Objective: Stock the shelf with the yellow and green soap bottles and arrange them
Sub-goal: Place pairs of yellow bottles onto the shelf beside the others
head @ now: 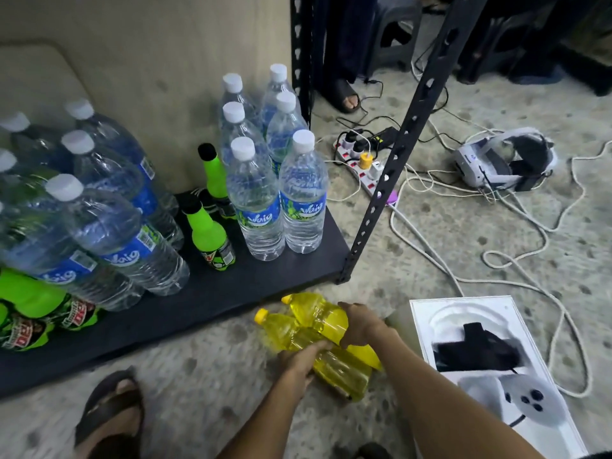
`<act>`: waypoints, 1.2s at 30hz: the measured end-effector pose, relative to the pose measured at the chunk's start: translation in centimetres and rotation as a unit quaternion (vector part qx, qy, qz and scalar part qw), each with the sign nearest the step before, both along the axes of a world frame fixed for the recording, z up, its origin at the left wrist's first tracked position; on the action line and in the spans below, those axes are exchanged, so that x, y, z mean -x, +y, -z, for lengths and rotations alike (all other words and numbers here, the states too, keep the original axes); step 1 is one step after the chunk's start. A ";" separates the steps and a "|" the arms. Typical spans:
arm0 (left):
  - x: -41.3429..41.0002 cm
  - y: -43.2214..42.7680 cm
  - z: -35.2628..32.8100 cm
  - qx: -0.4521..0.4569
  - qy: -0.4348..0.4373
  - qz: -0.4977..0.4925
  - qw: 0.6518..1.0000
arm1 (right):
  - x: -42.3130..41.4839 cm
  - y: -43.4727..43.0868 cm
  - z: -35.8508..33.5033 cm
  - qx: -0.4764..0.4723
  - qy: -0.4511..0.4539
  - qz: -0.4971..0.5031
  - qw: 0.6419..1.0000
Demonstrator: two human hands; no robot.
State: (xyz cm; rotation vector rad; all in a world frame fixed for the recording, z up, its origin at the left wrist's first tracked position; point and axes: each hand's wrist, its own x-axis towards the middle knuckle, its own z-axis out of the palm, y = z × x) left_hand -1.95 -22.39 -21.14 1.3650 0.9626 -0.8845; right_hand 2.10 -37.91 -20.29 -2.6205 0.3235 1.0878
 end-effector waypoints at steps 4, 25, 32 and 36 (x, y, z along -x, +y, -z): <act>1.1 1.9 -0.2 0.018 0.034 0.065 0.997 | 0.6 0.5 0.4 0.013 -0.006 -0.013 1.000; 1.3 11.4 -15.6 -0.148 -0.247 0.146 0.947 | 9.2 3.6 -8.1 0.016 -0.107 0.039 0.993; 1.2 15.6 -28.0 -0.132 -0.414 0.167 0.885 | 9.9 6.0 -19.9 -0.050 -0.277 0.060 0.958; 2.5 19.0 -35.7 -0.116 -0.511 0.158 0.837 | 10.2 7.2 -27.5 -0.095 -0.384 0.086 0.914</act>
